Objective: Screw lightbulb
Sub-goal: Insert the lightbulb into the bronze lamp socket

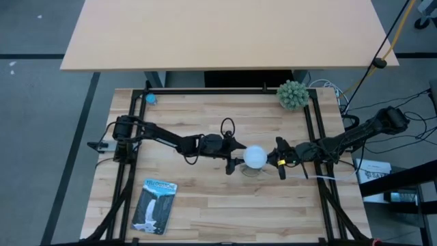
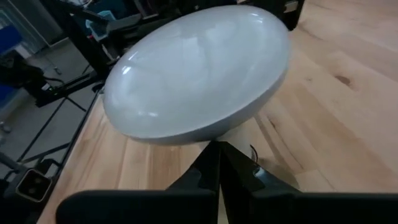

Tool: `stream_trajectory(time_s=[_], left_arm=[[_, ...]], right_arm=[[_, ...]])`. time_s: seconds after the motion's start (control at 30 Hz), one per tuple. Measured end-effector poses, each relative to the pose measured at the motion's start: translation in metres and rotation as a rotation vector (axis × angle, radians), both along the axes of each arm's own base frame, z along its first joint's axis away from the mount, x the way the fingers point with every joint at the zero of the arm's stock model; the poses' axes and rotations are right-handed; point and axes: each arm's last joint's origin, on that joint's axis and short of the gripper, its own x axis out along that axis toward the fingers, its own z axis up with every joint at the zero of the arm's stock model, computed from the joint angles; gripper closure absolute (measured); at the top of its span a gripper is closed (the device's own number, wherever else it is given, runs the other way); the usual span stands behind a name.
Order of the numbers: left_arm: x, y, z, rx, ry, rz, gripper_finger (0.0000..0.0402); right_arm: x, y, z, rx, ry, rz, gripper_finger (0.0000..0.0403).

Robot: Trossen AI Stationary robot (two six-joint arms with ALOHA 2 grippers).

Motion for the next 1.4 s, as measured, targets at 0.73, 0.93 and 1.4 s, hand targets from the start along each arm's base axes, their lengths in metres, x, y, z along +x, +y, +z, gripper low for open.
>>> stream_trajectory(time_s=[0.73,0.93,1.4], left_arm=[[-0.003,0.020,-0.008,0.020,0.092,0.014,0.0117],[-0.003,0.021,-0.009,0.026,0.103,0.016,0.0117],[-0.006,-0.018,-0.008,-0.009,0.123,-0.004,0.0117]], right_arm=[[-0.001,0.004,-0.001,0.053,0.015,0.029,0.0403],[-0.003,0.005,-0.004,0.072,0.050,0.013,0.0403],[-0.005,-0.004,-0.009,-0.115,0.079,-0.208,0.0403]])
